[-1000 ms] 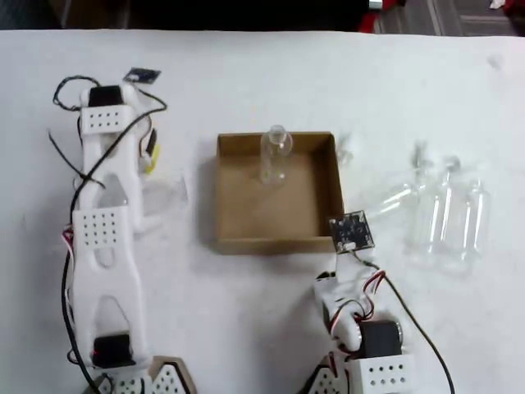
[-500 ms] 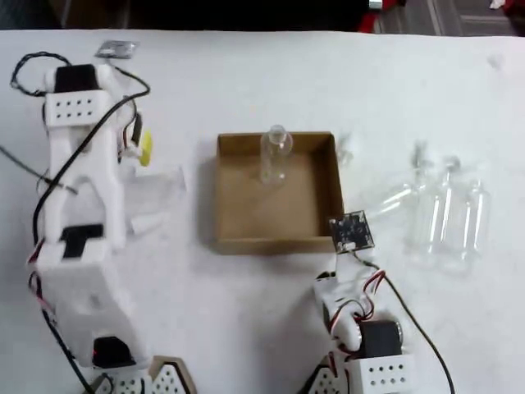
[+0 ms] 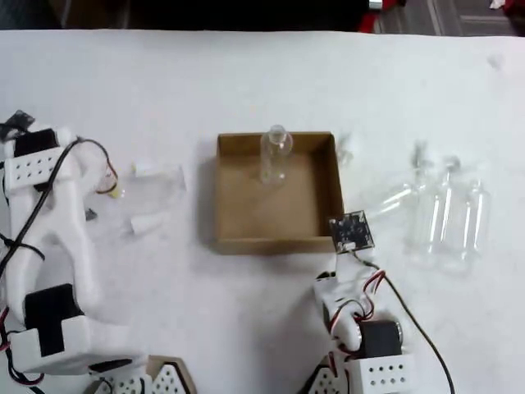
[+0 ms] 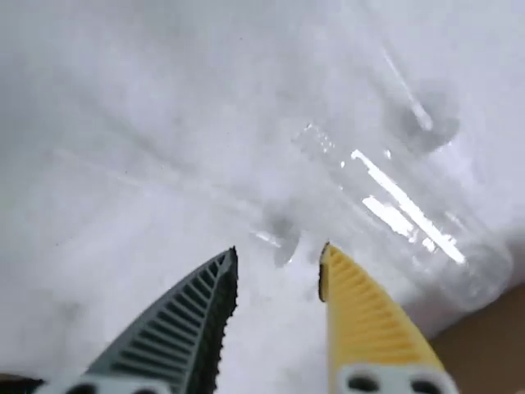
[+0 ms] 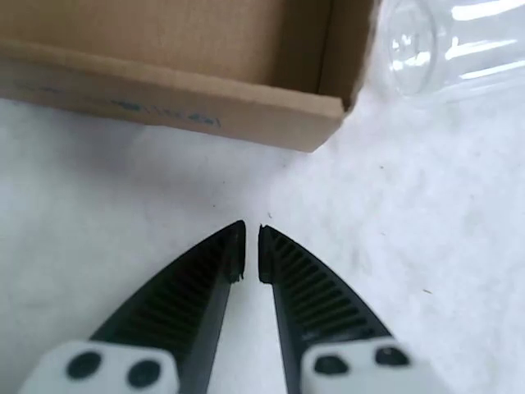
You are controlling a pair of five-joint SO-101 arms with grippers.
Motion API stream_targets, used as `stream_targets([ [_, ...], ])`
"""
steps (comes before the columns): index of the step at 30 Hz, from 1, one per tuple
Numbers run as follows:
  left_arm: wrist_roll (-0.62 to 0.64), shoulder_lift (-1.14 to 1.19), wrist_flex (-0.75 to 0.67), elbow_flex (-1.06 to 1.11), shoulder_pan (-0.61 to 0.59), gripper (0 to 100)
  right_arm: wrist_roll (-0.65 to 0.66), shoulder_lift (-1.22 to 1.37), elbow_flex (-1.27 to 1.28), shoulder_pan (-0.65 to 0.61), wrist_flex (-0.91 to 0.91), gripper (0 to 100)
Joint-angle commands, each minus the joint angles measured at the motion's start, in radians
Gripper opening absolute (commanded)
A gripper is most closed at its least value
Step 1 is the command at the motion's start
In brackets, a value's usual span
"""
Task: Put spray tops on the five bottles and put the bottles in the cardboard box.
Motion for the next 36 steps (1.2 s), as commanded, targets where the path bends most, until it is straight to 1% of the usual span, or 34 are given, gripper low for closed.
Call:
stream_targets([
  [1, 0.172, -0.053, -0.081, 0.006, 0.022, 16, 0.009, -0.005, 0.009, 0.005, 0.002, 1.7],
  [4, 0.166, -0.053, -0.101, -0.005, 0.027, 16, 0.009, -0.005, 0.009, 0.005, 0.002, 1.7],
  [8, 0.172, -0.051, -0.198, 0.028, 0.024, 16, 0.009, -0.005, 0.009, 0.005, 0.002, 1.7],
  [10, 0.212, -0.051, -0.249, 0.080, 0.024, 16, 0.009, -0.005, 0.009, 0.005, 0.002, 1.7],
  [13, 0.315, -0.051, -0.344, 0.169, 0.022, 17, 0.009, -0.005, 0.009, 0.005, 0.002, 1.7],
  [15, 0.324, -0.051, -0.411, 0.218, 0.008, 17, 0.009, -0.005, 0.009, 0.005, 0.002, 1.7],
  [18, 0.350, -0.051, -0.476, 0.259, -0.010, 24, 0.009, -0.005, 0.009, 0.005, 0.002, 1.7],
  [21, 0.414, -0.051, -0.486, 0.272, -0.013, 30, 0.009, -0.005, 0.009, 0.005, 0.002, 1.7],
  [23, 0.428, -0.051, -0.486, 0.272, -0.013, 32, 0.009, -0.005, 0.009, 0.005, 0.002, 1.7],
  [28, 0.446, -0.050, -0.499, 0.272, -0.007, 32, 0.009, -0.005, 0.009, 0.005, 0.002, 1.7],
  [30, 0.448, -0.036, -0.537, 0.285, -0.007, 32, 0.009, -0.005, 0.009, 0.005, 0.002, 1.7],
  [33, 0.448, 0.054, -0.603, 0.284, -0.007, 32, 0.009, -0.005, 0.009, 0.005, 0.002, 1.7],
  [34, 0.450, 0.085, -0.605, 0.267, -0.012, 32, 0.009, -0.005, 0.009, 0.005, 0.002, 1.7],
  [36, 0.451, 0.140, -0.557, 0.221, -0.015, 32, 0.009, -0.005, 0.009, 0.005, 0.002, 1.7],
])
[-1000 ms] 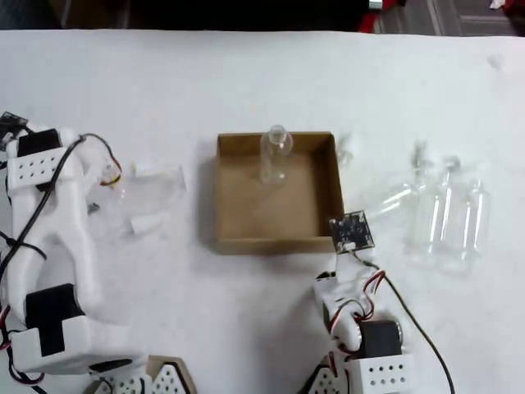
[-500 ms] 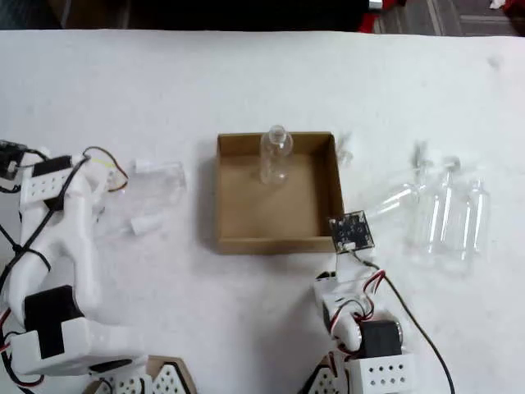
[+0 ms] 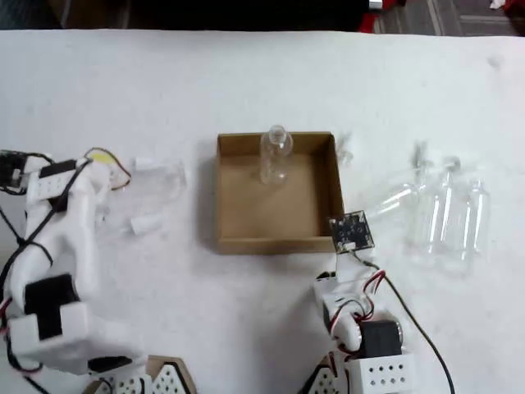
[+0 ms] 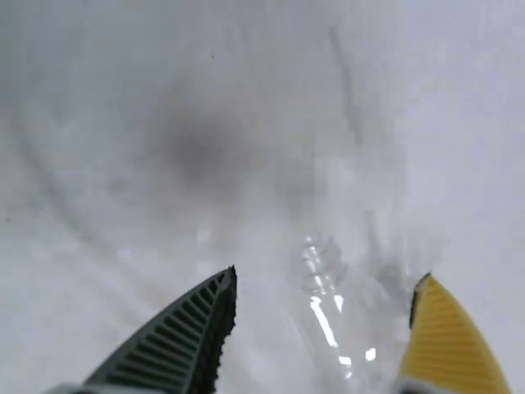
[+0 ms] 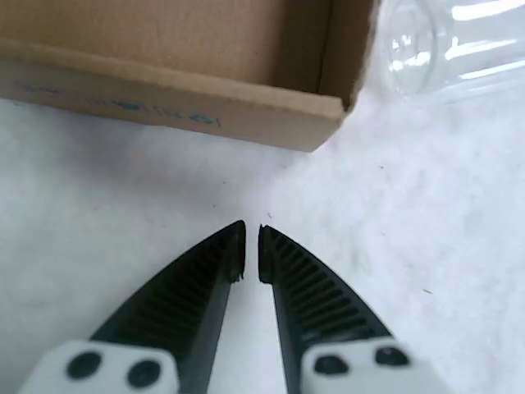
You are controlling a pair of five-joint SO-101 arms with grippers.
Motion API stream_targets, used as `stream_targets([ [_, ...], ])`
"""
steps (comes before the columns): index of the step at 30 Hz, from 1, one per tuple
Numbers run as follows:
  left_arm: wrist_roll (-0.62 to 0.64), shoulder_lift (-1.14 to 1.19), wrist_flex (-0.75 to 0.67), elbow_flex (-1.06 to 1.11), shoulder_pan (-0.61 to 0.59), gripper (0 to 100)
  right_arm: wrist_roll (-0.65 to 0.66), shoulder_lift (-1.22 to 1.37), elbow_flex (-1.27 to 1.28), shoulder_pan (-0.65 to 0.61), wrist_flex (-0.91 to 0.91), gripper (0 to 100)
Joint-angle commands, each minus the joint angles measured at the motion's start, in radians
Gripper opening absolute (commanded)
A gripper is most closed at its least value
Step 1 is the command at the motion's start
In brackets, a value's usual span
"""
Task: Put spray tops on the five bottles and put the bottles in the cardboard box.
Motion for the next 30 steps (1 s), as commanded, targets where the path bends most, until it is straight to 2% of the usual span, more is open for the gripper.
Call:
stream_targets([
  [1, 0.025, 0.085, 0.057, -0.104, -0.012, 32, 0.009, -0.005, 0.009, 0.005, 0.002, 1.7],
  [5, 0.060, 0.107, 0.152, -0.180, -0.005, 32, 0.009, -0.005, 0.009, 0.005, 0.002, 1.7],
  [25, 0.086, 0.108, 0.158, -0.178, -0.004, 31, 0.009, -0.005, 0.009, 0.005, 0.002, 1.7],
  [30, 0.061, 0.108, 0.157, -0.181, -0.004, 18, 0.009, -0.005, 0.009, 0.005, 0.002, 1.7],
])
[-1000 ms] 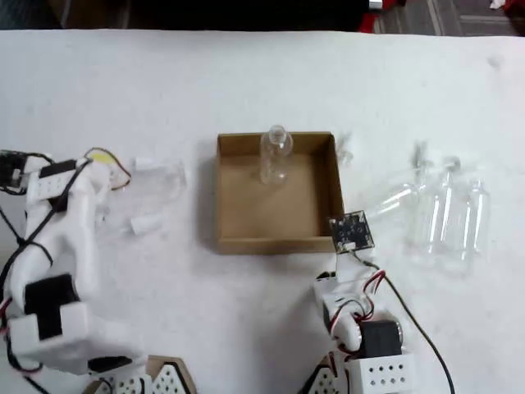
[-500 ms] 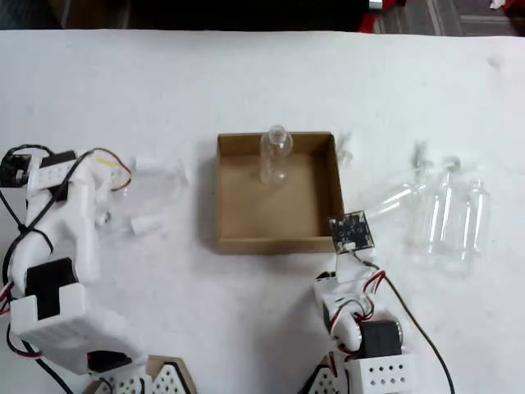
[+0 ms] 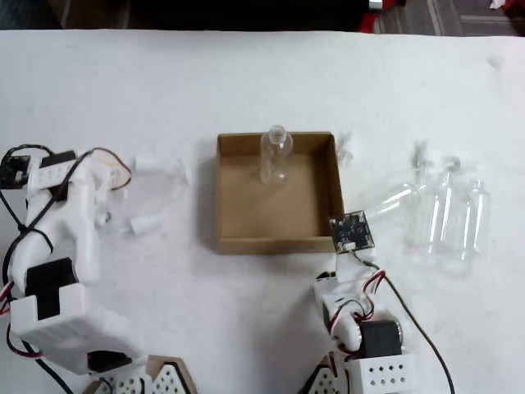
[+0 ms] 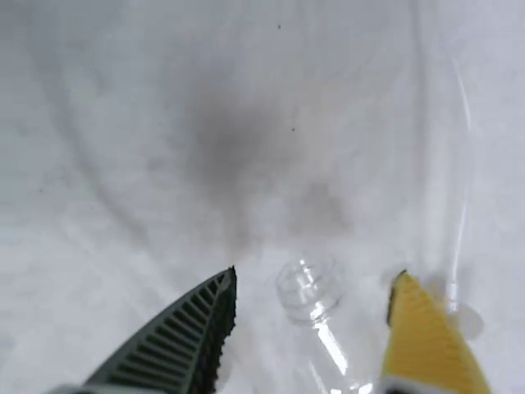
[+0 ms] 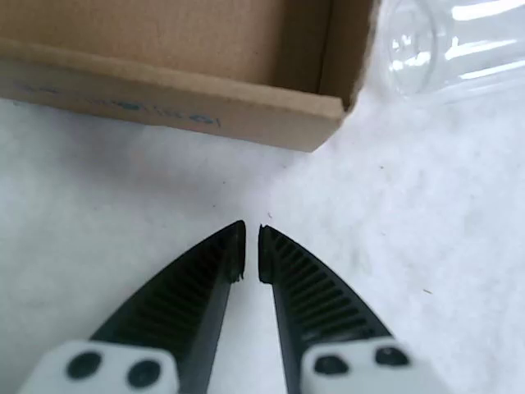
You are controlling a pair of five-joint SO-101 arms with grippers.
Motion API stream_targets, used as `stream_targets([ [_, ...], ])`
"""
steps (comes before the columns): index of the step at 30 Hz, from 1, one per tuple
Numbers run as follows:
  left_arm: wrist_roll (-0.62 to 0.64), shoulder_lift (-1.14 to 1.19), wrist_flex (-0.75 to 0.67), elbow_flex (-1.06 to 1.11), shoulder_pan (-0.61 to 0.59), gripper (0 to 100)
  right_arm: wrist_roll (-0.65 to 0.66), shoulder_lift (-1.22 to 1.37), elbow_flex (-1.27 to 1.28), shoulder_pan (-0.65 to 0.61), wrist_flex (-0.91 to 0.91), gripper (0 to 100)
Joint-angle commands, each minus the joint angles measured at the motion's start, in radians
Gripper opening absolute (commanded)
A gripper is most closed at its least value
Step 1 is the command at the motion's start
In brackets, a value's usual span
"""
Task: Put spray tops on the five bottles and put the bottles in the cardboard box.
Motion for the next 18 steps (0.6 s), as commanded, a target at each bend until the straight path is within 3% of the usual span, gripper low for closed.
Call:
stream_targets([
  [1, -0.031, -0.007, 0.011, -0.064, -0.004, 15, 0.009, -0.005, 0.009, 0.005, 0.002, 1.7],
  [5, -0.048, -0.007, 0.011, -0.066, -0.005, 8, 0.009, -0.005, 0.009, 0.005, 0.002, 1.7],
  [18, -0.046, -0.054, 0.075, -0.126, -0.002, 8, 0.009, -0.005, 0.009, 0.005, 0.002, 1.7],
])
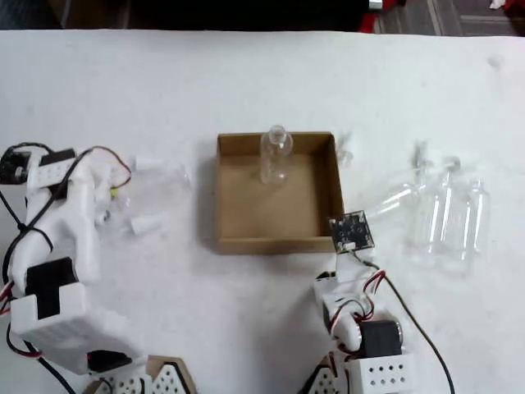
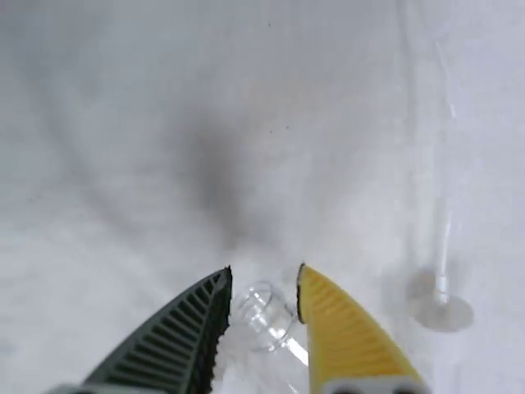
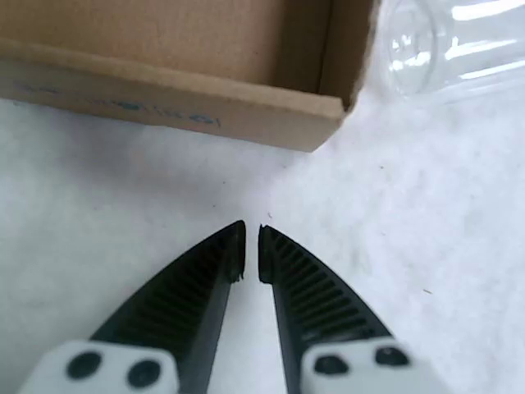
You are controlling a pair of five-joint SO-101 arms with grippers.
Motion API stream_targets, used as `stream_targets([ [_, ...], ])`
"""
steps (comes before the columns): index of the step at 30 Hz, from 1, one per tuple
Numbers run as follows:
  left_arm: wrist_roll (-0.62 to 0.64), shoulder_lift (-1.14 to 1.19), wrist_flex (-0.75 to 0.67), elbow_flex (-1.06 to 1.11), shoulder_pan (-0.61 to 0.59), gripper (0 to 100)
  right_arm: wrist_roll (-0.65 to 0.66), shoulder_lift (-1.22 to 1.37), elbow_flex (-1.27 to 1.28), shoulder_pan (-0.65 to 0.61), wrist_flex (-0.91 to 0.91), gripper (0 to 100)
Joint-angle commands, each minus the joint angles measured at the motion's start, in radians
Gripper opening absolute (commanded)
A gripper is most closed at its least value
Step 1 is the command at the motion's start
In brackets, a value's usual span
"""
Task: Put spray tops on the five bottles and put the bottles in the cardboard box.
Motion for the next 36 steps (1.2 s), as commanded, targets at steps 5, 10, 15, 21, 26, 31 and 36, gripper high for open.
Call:
stream_targets([
  [5, -0.011, -0.110, 0.137, -0.158, 0.051, 8, 0.009, -0.005, 0.009, 0.005, 0.002, 1.7],
  [10, -0.011, -0.173, 0.175, -0.222, 0.076, 8, 0.009, -0.005, 0.009, 0.005, 0.002, 1.7],
  [15, -0.054, -0.252, 0.275, -0.310, 0.076, 8, 0.009, -0.005, 0.009, 0.005, 0.002, 1.7],
  [21, -0.331, -0.282, 0.305, -0.344, 0.073, 8, 0.009, -0.005, 0.009, 0.005, 0.002, 1.7],
  [26, -0.769, -0.280, 0.304, -0.336, 0.071, 8, 0.009, -0.005, 0.009, 0.005, 0.002, 1.7],
  [31, -1.158, -0.280, 0.258, -0.334, 0.074, 8, 0.009, -0.005, 0.009, 0.005, 0.002, 1.7],
  [36, -1.267, -0.280, 0.143, -0.334, 0.107, 5, 0.009, -0.005, 0.009, 0.005, 0.002, 1.7],
])
